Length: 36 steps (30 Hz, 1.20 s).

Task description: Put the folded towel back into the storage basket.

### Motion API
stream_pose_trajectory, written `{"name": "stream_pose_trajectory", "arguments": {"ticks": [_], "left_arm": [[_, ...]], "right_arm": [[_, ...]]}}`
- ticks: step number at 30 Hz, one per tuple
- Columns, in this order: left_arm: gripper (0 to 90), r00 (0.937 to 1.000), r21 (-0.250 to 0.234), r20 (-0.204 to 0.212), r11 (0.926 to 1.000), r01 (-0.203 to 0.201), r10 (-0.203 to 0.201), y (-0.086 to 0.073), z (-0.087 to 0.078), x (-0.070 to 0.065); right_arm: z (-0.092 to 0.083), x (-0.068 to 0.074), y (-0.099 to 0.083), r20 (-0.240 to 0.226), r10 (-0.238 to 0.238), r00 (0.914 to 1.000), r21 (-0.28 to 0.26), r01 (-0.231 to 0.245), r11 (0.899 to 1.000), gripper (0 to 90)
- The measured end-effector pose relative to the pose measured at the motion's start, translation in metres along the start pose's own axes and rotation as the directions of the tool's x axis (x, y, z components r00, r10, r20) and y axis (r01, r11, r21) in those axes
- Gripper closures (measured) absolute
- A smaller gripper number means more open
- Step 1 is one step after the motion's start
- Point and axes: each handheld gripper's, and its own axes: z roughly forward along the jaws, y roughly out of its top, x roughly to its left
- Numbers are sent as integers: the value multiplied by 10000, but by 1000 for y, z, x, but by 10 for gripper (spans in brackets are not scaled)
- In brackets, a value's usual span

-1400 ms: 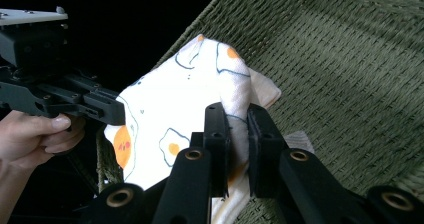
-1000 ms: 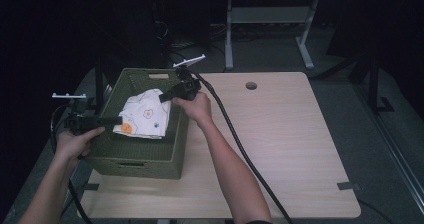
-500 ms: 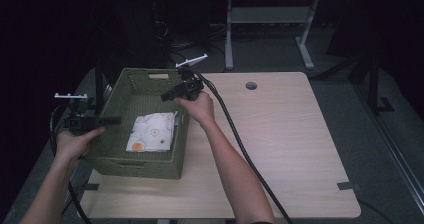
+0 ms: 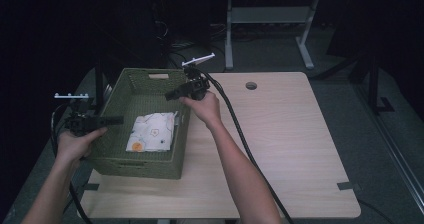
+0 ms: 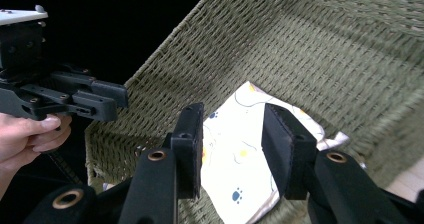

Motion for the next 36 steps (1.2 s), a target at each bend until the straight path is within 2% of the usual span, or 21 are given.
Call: {"name": "stream_pose_trajectory", "arguments": {"ticks": [7,12,16,36], "left_arm": [[701,9991,-107,329,9996,-257,260,5,4,-15],[701,9982,-167,445,9991,-392,399,7,10,-27],[688,9964,27,700,9988,-491,488,7,19,-36],[614,9894,62,1303,9978,-656,642,7,43,-77]], "right_arm": [[-22,0,-3,-115,-125,9999,-285,122,9995,591],[-37,-10,-10,-86,20,10000,-410,-24,9992,583],[-54,-19,-15,-126,179,9998,-654,-186,9977,572],[-110,-46,-37,102,513,9986,-1072,-499,9930,480]]}}
